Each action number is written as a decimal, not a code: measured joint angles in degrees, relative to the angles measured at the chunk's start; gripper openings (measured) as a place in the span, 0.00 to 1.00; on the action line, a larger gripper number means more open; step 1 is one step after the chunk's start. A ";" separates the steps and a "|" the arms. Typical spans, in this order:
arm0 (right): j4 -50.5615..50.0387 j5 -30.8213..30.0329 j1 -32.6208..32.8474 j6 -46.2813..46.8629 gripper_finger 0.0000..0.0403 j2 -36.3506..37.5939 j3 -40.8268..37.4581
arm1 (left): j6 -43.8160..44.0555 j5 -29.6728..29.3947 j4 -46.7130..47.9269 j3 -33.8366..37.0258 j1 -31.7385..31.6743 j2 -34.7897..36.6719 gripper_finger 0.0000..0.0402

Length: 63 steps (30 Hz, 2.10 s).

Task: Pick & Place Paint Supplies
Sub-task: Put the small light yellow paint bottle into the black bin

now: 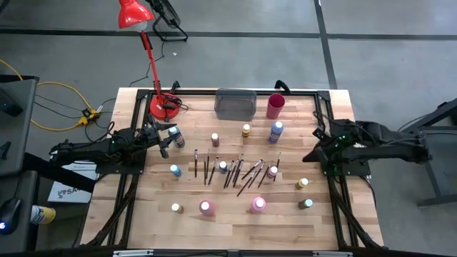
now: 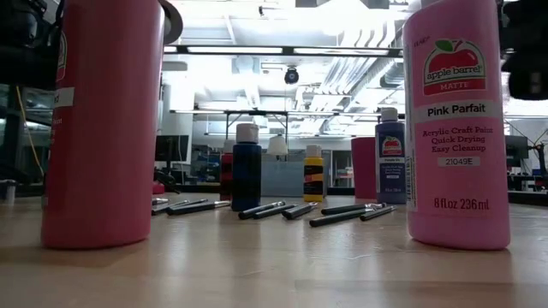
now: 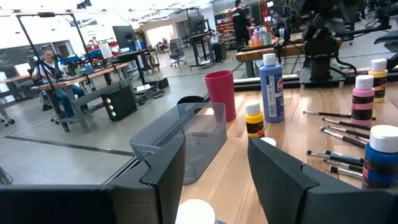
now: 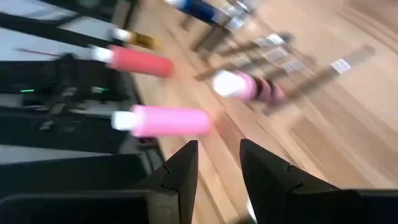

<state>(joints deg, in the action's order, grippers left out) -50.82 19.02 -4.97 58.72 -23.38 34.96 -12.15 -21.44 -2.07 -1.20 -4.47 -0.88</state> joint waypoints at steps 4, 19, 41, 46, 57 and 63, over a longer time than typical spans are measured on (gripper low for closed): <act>-9.57 -7.64 5.91 7.83 0.28 -6.20 6.55 | 0.00 0.00 0.00 0.01 0.00 0.00 0.43; -24.12 -10.16 21.11 34.89 0.28 -25.23 15.02 | 0.01 0.00 0.00 0.00 0.00 -0.01 0.43; -13.63 -13.08 31.34 46.06 0.60 -42.39 15.01 | 0.00 -0.01 -0.03 0.00 0.00 -0.01 0.43; -13.60 -13.09 31.82 45.02 0.60 -45.07 15.01 | 0.00 0.00 -0.28 0.01 0.00 -0.01 0.43; -13.67 -15.86 33.88 42.45 0.54 -48.80 14.99 | 0.00 0.00 -0.42 0.00 0.00 0.00 0.43; -14.34 -16.03 33.85 41.80 0.47 -49.22 14.95 | 0.01 -0.01 -0.56 0.01 -0.01 0.01 0.43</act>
<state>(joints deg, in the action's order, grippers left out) -65.17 2.98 28.88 100.51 -72.60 49.91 -12.14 -21.45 -2.63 -1.19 -4.49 -0.87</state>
